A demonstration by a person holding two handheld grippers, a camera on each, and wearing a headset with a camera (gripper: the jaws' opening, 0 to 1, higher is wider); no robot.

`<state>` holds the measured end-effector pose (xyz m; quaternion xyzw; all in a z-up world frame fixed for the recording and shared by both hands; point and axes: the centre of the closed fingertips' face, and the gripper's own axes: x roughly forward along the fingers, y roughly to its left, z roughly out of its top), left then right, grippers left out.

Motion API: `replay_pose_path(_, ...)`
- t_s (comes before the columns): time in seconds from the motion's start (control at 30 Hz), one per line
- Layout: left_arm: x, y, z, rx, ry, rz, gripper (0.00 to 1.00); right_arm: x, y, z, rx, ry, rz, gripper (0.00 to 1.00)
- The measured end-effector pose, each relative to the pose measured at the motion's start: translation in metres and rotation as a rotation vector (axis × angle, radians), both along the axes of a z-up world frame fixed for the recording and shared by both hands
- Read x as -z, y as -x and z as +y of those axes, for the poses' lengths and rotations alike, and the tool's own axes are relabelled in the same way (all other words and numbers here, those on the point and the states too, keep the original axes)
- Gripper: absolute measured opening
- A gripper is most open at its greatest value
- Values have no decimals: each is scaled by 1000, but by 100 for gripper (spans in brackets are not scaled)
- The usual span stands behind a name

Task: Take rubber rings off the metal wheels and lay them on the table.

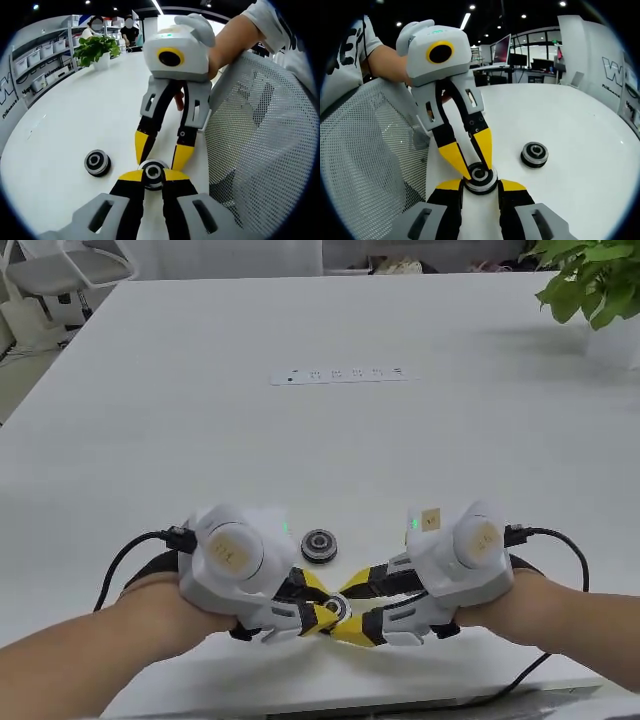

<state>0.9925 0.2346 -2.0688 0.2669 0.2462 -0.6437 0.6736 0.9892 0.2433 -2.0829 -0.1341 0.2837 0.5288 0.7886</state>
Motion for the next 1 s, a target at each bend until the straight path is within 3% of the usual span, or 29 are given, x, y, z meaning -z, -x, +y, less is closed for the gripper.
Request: replay_pose_path(1.0, 1, -1, 0, -5, 1, -5, 8, 0, 3, -7, -44, 68, -49, 20)
